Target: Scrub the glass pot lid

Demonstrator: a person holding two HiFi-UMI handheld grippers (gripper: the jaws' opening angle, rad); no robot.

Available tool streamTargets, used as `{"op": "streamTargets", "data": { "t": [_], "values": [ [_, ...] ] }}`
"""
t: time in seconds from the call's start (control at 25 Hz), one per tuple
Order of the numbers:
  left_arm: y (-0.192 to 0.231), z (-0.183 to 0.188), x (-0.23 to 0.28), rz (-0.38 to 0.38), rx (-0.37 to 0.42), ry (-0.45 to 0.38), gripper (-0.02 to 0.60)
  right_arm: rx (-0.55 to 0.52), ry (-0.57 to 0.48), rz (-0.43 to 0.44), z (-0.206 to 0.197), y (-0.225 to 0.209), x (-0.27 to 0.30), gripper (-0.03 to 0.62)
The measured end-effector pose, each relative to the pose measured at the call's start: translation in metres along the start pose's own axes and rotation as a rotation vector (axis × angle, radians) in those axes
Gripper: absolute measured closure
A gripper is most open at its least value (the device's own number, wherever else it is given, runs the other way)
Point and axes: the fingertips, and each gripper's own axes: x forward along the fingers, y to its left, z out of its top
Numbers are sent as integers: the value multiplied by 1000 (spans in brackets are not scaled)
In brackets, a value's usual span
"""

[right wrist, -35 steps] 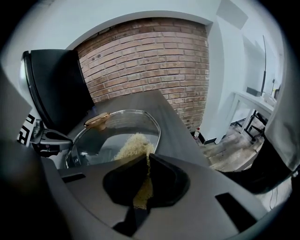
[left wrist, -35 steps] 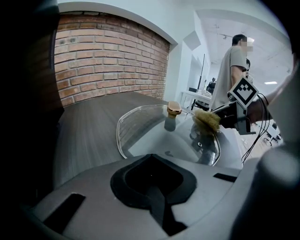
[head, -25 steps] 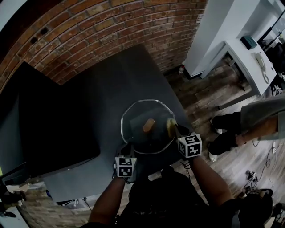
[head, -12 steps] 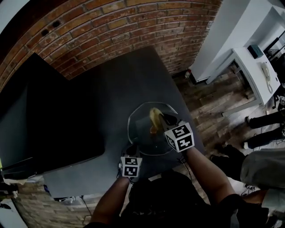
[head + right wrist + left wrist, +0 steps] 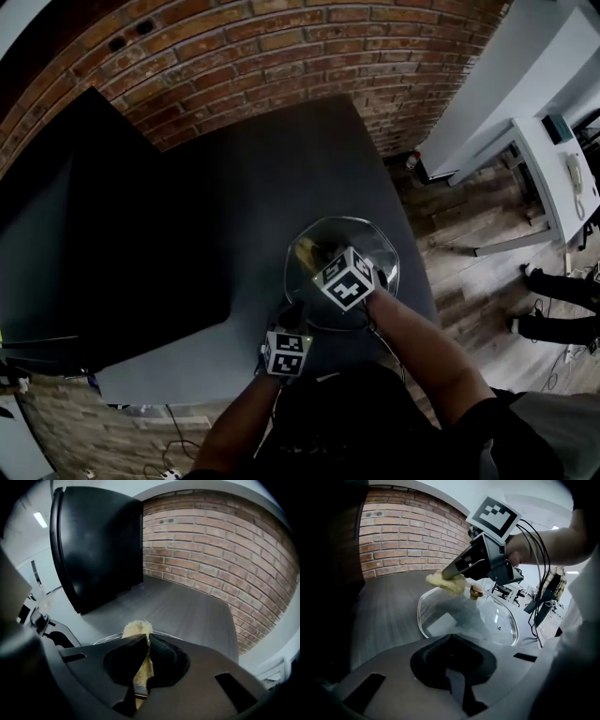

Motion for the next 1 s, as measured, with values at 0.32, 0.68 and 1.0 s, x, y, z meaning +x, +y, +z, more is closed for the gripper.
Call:
{"op": "streamTargets", "data": {
  "t": [0.32, 0.68, 1.0],
  "values": [
    [5, 4, 1, -6, -23, -19, 549, -223, 203, 77, -16, 18, 35, 569],
    [3, 0, 1, -16, -42, -9, 549, -291, 306, 128, -24, 20, 48, 569],
    [3, 2, 0, -14, -43, 2, 549, -204, 310, 113, -26, -7, 47, 569]
  ]
}}
